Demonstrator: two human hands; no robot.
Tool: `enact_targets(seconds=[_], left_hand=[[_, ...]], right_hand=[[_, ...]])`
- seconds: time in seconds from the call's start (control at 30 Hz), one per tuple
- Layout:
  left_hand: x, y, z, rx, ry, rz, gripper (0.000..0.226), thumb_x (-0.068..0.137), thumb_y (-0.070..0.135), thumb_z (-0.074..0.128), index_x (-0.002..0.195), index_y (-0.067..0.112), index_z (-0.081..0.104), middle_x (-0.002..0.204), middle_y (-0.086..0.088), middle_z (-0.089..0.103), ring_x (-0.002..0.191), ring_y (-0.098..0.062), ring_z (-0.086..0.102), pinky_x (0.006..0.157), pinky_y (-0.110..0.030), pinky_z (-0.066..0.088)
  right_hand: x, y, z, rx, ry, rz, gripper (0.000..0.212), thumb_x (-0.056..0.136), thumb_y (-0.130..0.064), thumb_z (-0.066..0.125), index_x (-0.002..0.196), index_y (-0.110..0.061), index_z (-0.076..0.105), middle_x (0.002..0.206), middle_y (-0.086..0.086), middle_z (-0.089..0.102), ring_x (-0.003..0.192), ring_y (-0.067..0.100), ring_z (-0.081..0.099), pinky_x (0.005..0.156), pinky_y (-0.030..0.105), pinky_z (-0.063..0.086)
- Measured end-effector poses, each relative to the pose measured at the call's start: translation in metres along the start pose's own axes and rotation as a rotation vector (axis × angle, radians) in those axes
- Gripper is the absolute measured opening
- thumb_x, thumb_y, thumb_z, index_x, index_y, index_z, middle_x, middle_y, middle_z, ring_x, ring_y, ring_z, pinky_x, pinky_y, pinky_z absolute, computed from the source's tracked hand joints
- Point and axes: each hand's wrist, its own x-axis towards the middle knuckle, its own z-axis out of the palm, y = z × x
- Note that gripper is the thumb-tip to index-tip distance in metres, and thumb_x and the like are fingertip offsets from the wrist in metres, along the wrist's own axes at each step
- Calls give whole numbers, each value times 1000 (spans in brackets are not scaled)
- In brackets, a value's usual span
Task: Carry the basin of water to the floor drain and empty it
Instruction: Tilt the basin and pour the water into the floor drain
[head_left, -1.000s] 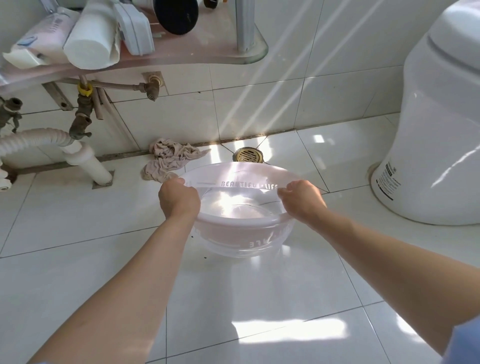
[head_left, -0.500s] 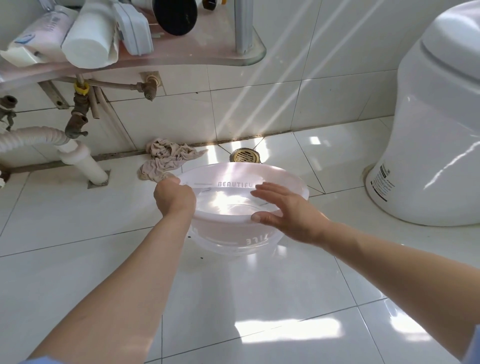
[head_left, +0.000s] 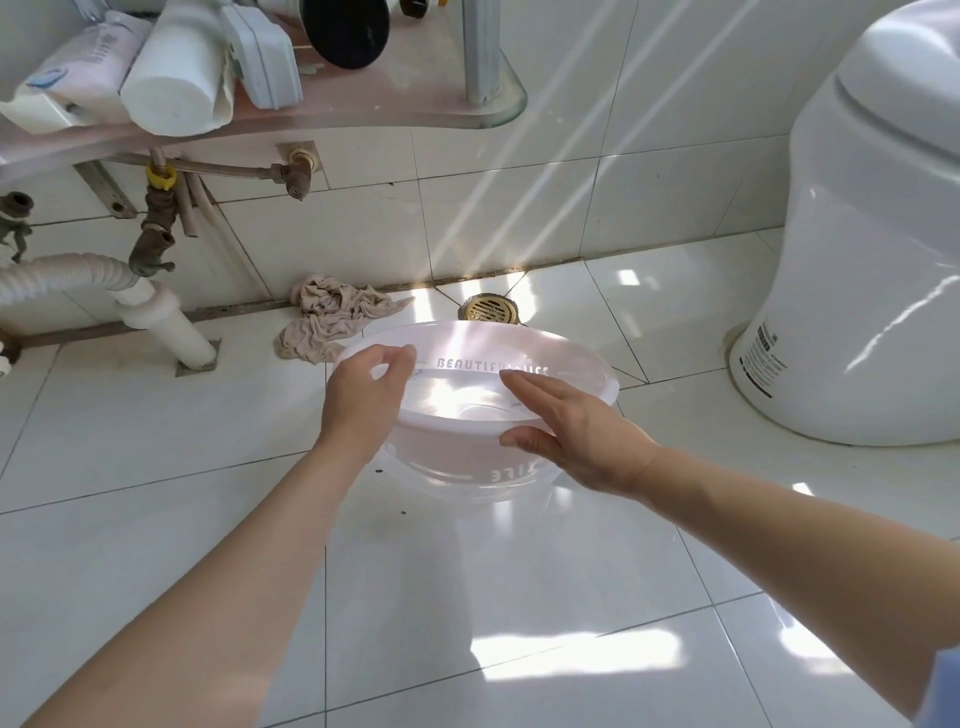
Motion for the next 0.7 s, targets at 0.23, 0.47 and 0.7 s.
enact_targets(seconds=[0.23,0.47,0.7], left_hand=[[-12,-10,-25,233,-384,227,76,37,97,38,97,53,51,126,20,46,139,-5,17,118,-49,4],[-12,-12,-27,251,-375,227,68,39,91,49,92,50,61,134,9,43,140,-3,11,108,-22,-5],[-10,-6,-25,180,-309,377,52,51,77,56,71,29,64,94,1,67,108,8,38,116,-26,-1]], right_hand=[[1,-1,1,-22,25,-37,67,92,-40,45,145,-9,19,154,7,22,142,19,18,103,9,6],[0,-3,2,-45,18,-34,66,93,-39,43,145,-8,18,154,9,20,143,20,16,106,12,6],[1,-5,0,-81,51,-50,61,95,-36,41,144,-6,21,153,12,24,141,22,19,108,16,9]])
